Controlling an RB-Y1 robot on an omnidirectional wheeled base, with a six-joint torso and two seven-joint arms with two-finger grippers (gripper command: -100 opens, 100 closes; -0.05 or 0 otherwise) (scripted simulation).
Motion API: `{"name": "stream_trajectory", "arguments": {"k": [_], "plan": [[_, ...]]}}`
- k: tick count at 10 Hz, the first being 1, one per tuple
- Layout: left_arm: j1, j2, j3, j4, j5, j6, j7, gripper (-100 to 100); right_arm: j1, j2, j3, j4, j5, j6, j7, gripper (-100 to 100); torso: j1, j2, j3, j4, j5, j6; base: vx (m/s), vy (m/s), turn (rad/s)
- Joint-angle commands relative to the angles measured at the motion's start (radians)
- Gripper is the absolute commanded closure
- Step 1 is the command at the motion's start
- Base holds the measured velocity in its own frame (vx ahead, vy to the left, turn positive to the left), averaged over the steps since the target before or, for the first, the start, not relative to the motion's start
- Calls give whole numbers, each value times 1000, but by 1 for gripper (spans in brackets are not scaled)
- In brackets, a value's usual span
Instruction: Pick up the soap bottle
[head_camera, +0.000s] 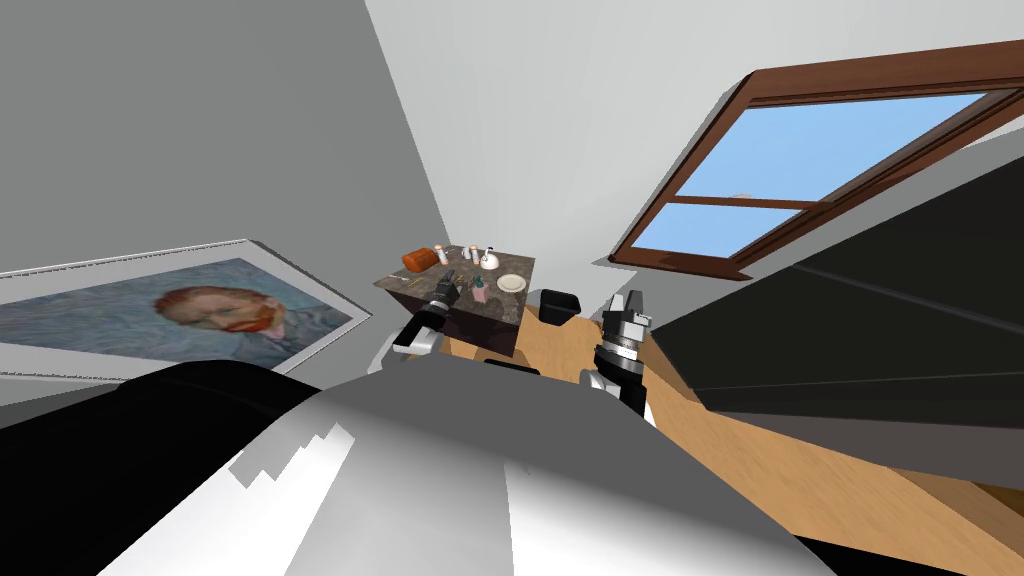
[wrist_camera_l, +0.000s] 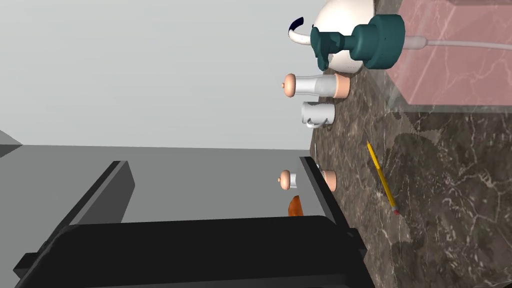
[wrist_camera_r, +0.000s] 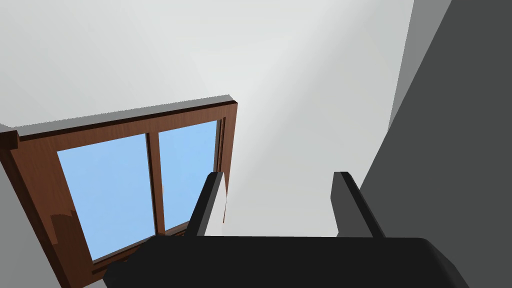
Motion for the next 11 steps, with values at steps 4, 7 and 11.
{"name": "stream_trajectory", "arguments": {"k": [4,7,11], "plan": [[-10,-26,29,-22,13,135,23,-100,0,0,0,0,0,0,0,0,-1,-1,-1,0,0,0,34,-41,-47],[-15,-56,48,-38,22,217,38,-100,0,0,0,0,0,0,0,0,-1,-1,-1,0,0,0,37,-35,-43],[-22,-112,69,-57,32,307,55,-100,0,0,0,0,0,0,0,0,-1,0,0,0,0,0,32,-33,-35]]}}
